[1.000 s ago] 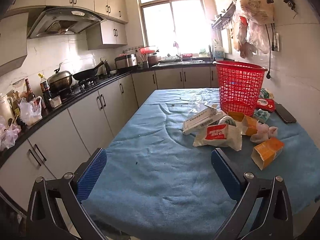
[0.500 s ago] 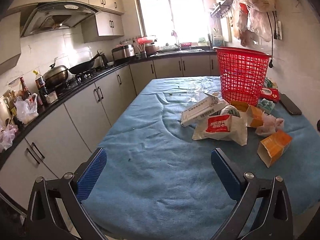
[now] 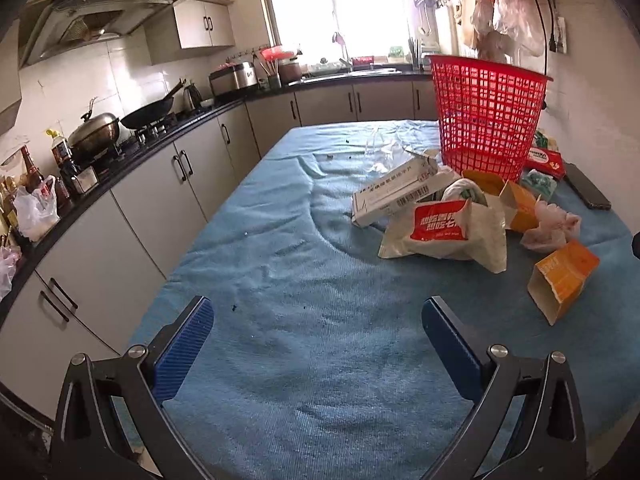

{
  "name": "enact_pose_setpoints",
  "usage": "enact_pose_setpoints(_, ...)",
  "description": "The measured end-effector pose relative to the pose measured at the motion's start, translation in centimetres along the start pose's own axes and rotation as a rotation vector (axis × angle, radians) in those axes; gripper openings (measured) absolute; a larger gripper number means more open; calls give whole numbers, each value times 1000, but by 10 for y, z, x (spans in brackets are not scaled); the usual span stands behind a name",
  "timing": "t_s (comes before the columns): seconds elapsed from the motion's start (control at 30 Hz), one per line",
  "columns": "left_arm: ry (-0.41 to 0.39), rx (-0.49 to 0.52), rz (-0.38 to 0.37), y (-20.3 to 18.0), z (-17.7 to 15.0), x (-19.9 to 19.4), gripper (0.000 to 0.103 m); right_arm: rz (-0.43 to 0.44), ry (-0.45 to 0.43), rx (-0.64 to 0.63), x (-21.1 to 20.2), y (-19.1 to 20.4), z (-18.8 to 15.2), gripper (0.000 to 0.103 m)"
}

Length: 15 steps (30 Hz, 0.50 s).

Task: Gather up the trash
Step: 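Move both tools toward the pile of trash beside the red basket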

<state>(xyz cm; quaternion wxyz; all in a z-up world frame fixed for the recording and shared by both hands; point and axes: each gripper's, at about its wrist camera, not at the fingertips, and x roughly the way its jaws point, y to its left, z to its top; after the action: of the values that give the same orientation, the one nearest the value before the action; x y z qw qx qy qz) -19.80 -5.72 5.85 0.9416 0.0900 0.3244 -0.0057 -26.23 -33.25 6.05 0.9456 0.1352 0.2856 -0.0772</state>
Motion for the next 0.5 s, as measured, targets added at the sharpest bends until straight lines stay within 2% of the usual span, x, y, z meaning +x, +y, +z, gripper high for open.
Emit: enact_pose_setpoints(0.5, 50, 16, 10, 3, 19, 31, 103, -15, 60, -1, 24, -6, 5, 103)
